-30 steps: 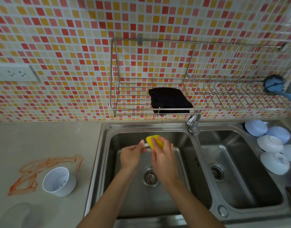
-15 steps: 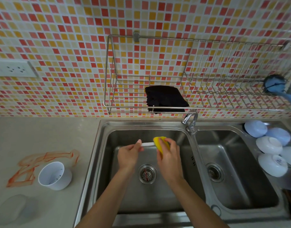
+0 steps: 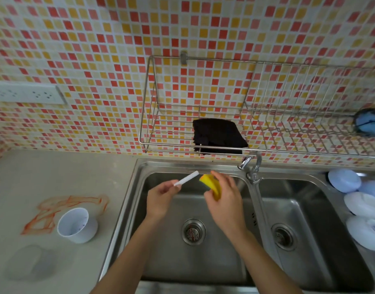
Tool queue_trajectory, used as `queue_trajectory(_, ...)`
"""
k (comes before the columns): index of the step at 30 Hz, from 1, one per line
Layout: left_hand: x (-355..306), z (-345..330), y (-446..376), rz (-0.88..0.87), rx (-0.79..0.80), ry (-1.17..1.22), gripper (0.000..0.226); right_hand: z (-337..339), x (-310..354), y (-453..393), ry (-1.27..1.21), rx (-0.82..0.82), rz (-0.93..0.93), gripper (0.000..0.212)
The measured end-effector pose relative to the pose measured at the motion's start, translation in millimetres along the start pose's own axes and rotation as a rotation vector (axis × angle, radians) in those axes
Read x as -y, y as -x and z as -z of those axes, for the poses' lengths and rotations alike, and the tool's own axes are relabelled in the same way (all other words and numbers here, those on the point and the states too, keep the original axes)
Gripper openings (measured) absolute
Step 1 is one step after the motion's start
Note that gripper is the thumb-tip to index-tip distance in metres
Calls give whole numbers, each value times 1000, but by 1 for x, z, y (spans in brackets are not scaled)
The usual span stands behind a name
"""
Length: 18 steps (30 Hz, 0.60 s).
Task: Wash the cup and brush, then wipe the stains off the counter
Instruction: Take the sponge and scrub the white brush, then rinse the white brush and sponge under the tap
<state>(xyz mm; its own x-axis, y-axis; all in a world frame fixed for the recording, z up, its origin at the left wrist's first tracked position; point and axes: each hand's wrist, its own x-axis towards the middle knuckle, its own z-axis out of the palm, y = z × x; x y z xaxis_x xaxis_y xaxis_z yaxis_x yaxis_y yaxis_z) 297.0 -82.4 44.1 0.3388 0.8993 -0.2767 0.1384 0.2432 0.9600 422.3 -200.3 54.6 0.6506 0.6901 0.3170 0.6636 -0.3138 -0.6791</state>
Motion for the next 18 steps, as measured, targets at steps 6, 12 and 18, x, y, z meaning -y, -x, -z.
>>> queue_trajectory(6,6,-10,-6,-32,76,-112,11,6,-64,-6,51,136,-385,60)
queue_trajectory(12,4,-69,-20,-90,212,-308,17,33,-142,-51,22,61,-545,71)
queue_trajectory(18,-4,-120,-34,-210,260,-413,21,23,-169,-81,47,182,-564,62)
